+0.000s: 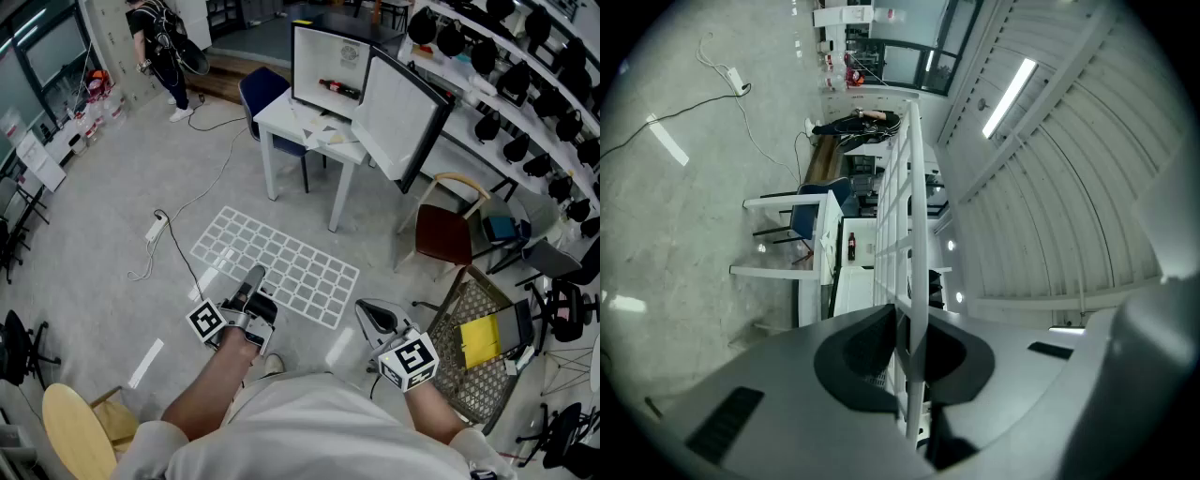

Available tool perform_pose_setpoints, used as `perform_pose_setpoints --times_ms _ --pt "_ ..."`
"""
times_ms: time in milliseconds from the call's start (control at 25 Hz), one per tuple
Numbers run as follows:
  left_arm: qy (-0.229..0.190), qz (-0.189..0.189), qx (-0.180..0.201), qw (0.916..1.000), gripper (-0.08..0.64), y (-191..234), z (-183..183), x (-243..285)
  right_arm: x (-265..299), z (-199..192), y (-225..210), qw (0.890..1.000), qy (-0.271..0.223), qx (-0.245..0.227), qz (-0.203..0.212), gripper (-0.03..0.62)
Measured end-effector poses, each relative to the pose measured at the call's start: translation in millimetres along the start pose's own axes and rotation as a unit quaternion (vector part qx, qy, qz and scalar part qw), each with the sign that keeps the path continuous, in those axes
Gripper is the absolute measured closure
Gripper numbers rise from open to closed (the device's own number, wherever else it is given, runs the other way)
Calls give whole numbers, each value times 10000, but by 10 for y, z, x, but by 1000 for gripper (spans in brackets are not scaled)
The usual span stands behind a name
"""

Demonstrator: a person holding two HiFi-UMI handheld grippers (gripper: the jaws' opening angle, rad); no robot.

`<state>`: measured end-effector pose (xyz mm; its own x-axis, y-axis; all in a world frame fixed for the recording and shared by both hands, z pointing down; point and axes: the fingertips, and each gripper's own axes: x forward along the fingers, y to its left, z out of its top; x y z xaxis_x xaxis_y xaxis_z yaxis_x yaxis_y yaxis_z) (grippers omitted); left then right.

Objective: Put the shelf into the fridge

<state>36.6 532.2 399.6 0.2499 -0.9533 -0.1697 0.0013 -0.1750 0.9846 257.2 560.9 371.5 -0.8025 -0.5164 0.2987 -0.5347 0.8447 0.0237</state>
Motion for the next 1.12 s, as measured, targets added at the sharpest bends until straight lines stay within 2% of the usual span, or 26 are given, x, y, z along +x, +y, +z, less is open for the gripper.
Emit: perform_pose_setpoints --times_ms 200,320,560,600,760,920,1120 --pt "-74 -16 38 10000 525 7 438 -213 389 181 377 9997 3 -202 157 586" --pt "-97 -20 -22 9999 525 22 653 -252 553 233 431 9999 23 10 126 586" --pt "-29 151 247 9996 525 94 1155 -256 938 372 392 9987 -211 406 -230 581" --pt "13 160 289 9995 525 115 1221 -225 989 378 396 9985 -196 443 -267 546" --pt "22 86 276 9996 525 176 1402 4 1184 377 362 9990 -32 395 -209 497" --pt "-40 -51 153 9999 525 271 1535 387 1419 400 99 9988 -103 447 -195 503" --pt "-104 -11 239 9997 525 331 1763 1031 1859 625 -381 9989 -322 344 15 530"
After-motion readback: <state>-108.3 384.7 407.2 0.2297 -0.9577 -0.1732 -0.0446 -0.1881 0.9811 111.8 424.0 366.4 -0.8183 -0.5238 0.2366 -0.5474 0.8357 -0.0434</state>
